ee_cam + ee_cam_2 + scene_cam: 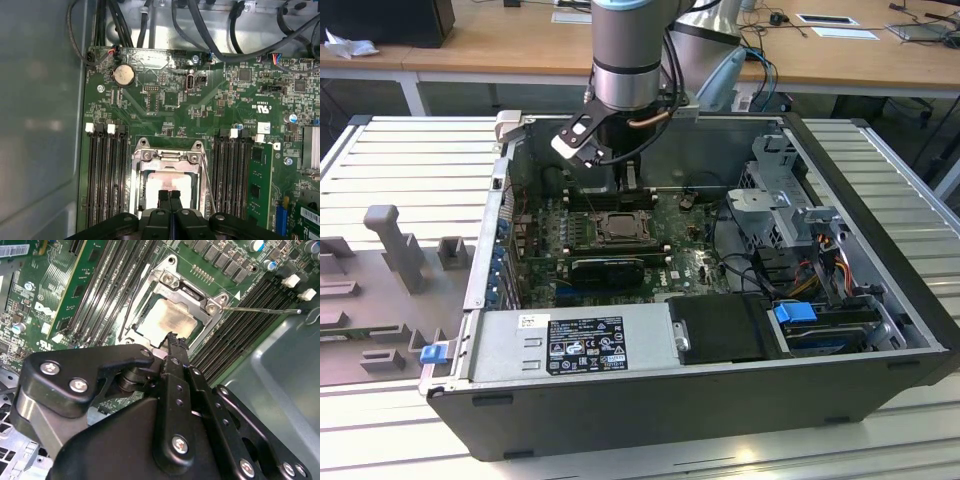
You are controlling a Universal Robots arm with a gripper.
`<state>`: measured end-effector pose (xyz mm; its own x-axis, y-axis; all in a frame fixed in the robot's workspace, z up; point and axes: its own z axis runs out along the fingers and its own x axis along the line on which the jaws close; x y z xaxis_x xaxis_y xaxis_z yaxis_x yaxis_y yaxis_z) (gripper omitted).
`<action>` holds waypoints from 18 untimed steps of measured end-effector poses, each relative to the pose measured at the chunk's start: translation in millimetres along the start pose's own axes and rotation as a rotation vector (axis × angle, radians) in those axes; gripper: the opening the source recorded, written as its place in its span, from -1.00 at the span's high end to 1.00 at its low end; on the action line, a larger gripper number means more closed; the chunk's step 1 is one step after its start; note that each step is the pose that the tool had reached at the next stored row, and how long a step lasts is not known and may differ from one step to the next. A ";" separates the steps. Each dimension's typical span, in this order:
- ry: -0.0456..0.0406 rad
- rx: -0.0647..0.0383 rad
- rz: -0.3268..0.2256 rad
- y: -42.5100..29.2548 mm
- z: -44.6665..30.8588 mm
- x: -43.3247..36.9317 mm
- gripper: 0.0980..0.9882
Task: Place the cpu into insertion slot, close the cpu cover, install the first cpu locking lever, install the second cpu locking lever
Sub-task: 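Install the first cpu locking lever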
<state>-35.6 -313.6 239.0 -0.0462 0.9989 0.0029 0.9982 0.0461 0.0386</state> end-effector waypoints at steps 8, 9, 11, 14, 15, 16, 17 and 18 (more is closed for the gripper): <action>0.0002 0.000 0.000 0.2 -3.5 0.1 0.98; 0.0000 0.000 0.000 0.2 -3.7 0.0 0.98; -0.0002 0.000 0.000 0.2 -4.5 0.0 0.98; -0.0001 0.000 0.000 0.4 -7.6 0.0 0.98; -0.0001 0.000 0.000 0.4 -9.4 0.0 0.98; 0.0000 0.000 0.000 0.5 -12.4 0.0 0.98; 0.0000 0.000 0.000 0.6 -14.4 0.0 0.98; 0.0000 0.000 0.000 0.7 -16.9 0.1 0.98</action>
<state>-35.5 -313.5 255.9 -0.0460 0.9989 0.0028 0.9982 0.0459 0.0385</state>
